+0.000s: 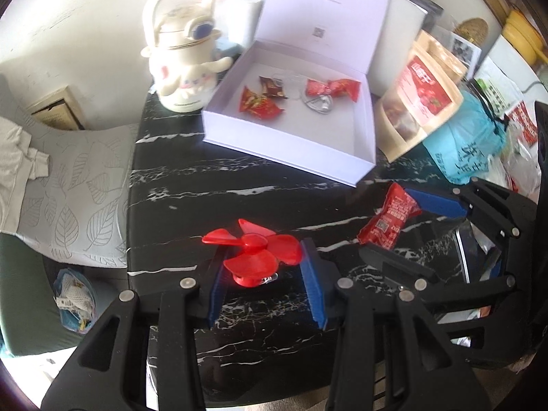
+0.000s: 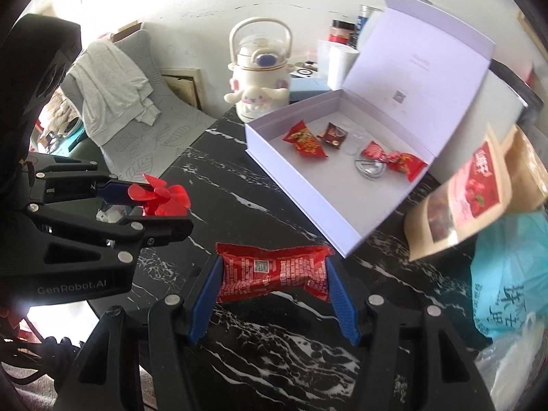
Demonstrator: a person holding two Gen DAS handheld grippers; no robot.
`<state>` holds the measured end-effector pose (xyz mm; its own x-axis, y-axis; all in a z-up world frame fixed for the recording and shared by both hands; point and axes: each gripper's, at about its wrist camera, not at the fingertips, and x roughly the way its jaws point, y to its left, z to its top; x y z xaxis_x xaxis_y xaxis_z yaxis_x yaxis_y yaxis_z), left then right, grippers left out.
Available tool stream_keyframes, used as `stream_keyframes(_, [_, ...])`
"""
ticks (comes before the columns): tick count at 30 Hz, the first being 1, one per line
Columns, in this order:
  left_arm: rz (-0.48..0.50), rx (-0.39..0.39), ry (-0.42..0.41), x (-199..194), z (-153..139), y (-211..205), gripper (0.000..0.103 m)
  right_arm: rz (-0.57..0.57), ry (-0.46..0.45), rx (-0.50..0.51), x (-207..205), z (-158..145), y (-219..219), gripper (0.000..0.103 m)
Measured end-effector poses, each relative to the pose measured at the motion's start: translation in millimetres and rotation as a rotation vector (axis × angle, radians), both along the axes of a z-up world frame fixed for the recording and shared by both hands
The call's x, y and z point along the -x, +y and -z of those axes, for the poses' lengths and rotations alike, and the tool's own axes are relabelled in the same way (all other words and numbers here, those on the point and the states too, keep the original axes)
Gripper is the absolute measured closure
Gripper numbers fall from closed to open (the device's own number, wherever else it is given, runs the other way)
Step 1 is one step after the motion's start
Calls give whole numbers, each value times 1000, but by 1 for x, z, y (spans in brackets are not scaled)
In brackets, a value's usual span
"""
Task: Organize objects
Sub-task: 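Carry the red fan and red candy with both grippers over the box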
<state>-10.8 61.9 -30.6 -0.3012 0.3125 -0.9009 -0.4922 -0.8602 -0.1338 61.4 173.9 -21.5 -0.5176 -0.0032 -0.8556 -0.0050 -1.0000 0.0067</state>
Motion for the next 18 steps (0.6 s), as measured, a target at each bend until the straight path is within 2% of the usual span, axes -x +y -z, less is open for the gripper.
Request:
stream_keyframes(10, [152,14,-6,-13,-2,35,65,98,-18,19,-22,5,21,42])
stream_keyframes(18, [192,32,-32,-7,5,59,65,114,-30,31,-13,7,42,42])
